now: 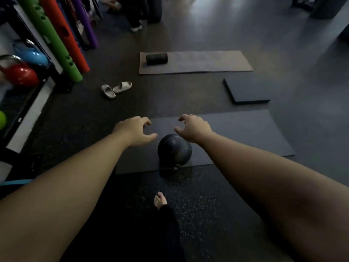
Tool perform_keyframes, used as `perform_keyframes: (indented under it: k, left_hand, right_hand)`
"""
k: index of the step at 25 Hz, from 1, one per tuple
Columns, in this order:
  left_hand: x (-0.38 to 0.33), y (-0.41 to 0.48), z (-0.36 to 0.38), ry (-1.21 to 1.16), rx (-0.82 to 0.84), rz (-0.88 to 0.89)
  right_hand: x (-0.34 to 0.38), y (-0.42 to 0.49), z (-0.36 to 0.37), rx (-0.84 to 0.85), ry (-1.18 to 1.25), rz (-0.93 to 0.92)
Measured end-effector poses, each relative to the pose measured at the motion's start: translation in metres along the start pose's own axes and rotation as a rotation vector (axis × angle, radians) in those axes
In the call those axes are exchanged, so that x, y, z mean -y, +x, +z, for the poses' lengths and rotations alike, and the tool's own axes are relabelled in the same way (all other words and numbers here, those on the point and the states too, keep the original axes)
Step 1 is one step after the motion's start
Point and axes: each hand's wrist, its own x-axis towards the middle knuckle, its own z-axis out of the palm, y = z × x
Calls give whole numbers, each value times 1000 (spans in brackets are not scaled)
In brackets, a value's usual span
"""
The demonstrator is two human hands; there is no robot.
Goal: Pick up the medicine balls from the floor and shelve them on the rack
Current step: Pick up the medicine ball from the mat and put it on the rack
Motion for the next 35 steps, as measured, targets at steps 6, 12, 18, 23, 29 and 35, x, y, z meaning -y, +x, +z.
perform_keyframes:
  k: [6,12,18,23,29,35]
  left_hand:
    - [17,191,49,-80,185,-30]
    - [42,307,116,-125,292,-66]
    - [79,389,230,-188,299,-257]
    - [103,454,348,-437,215,-481]
    - [99,499,478,-820,196,-742]
    - [107,506,509,-1072,157,-960]
  right_hand:
    - [-52,146,23,57,-66,61]
    - [-116,240,92,248,-136,97]
    - [-145,367,216,355,-118,12]
    - [-196,463,330,391,-105,-11]
    - [-259,498,425,479,-2,134]
    - [-261,508,465,540,55,177]
